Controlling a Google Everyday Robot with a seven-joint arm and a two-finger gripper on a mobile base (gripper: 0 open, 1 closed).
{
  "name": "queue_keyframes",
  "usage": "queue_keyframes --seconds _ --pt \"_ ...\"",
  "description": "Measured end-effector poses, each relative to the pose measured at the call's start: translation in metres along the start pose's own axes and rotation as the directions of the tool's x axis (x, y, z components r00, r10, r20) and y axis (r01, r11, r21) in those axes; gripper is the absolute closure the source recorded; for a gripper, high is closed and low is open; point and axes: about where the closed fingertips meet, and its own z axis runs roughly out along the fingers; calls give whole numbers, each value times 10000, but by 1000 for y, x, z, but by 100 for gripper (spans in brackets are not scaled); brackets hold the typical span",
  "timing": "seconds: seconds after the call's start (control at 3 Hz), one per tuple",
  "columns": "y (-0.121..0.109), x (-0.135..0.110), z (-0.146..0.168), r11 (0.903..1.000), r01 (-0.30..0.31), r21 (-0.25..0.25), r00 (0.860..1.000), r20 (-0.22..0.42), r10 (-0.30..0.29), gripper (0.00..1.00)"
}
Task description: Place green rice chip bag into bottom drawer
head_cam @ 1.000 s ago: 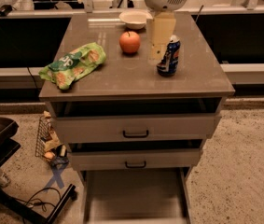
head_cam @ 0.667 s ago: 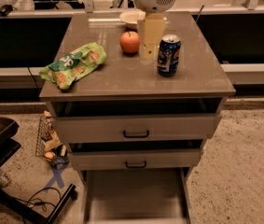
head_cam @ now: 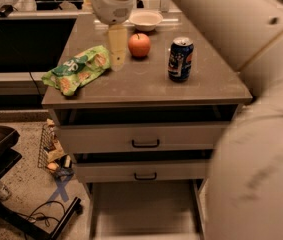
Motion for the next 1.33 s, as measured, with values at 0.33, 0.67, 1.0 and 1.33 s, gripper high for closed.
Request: queue_keyframes --seconds 0.33,0.67,1.0,1.33 --pt "-26 -14 51 9982 350 -488 9993 156 -343 0" --pt "-46 -29 105 9931 612 -1005 9974 436 -571 2" --pt "-52 -37 136 9859 865 -1435 9959 391 -817 24" --pt "-40 -31 160 9725 1034 -2089 9944 2 -1057 47"
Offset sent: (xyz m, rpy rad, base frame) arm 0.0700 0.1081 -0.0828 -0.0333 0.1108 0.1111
